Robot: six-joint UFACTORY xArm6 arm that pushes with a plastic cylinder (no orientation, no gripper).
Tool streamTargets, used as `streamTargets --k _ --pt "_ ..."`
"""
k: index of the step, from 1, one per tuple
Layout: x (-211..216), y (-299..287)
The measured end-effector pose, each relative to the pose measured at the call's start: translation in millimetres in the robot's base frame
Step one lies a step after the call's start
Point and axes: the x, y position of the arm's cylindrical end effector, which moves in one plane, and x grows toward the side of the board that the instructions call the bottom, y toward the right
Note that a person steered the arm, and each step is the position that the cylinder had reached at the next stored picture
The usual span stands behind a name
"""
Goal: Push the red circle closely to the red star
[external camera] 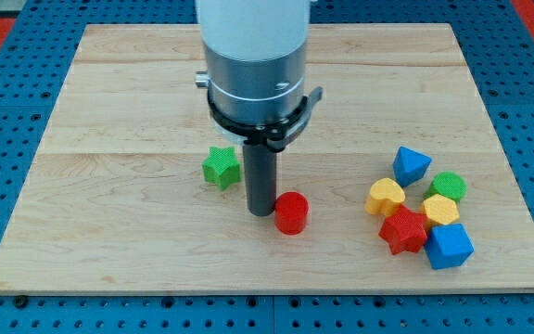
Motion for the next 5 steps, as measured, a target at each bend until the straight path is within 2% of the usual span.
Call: streamTargets --k 2,4,5 --pt "0.0 1.3" --pt "1.9 53.6" --pt "3.8 28.5"
